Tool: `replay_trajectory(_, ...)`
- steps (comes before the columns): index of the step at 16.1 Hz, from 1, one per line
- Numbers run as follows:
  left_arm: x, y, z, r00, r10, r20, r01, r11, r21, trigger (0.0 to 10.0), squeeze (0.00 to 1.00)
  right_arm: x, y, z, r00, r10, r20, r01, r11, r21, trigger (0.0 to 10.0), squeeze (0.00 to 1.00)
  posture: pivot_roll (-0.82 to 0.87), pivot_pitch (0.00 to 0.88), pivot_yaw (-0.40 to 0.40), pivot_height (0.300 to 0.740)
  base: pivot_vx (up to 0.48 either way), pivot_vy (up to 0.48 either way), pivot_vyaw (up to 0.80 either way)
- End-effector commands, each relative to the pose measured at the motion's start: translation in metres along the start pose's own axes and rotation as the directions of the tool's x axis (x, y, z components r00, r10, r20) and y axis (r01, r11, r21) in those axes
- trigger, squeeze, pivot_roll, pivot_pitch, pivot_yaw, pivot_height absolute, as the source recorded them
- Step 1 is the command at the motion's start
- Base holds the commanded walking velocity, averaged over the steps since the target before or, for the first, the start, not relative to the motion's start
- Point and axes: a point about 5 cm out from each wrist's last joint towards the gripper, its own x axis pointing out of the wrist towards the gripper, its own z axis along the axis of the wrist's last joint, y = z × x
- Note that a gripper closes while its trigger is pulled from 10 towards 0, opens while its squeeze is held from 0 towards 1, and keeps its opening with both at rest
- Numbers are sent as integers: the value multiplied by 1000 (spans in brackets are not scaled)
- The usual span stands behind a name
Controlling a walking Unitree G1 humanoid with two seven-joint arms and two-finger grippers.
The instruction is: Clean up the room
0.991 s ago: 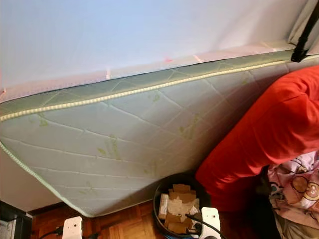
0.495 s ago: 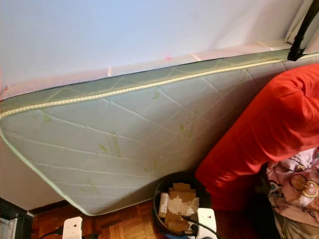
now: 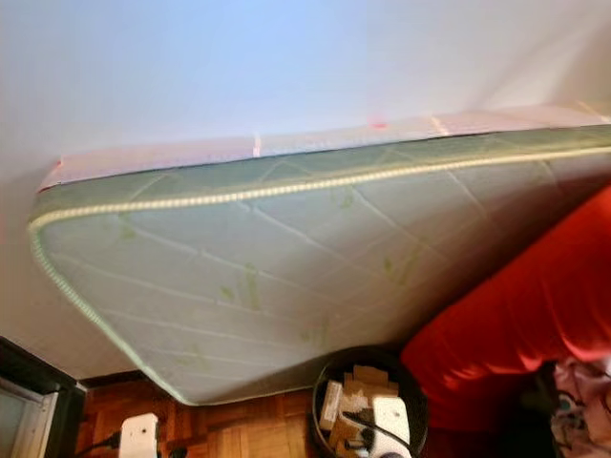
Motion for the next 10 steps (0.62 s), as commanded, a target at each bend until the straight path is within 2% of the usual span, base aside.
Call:
replay_trajectory(1,-1,-2,-6,1000,-9,-21,9,1000,1,10000,0,-2,-3,-9,1000,-19,-22,19,1000,11,10000,0,104,101,-47,740,0,0,0)
replay_trajectory(7,-1,-3,-4,1000,-29,6,29,999,15,10000,0,-2,-16,2,998,-54,29,53,998,39,10000,0,104,105,-47,740,0,0,0)
replay_trajectory(10,-2,-5,1,996,-53,66,52,998,19,10000,0,1,-14,27,989,-32,145,24,998,57,10000,0,104,110,-48,740,0,0,0)
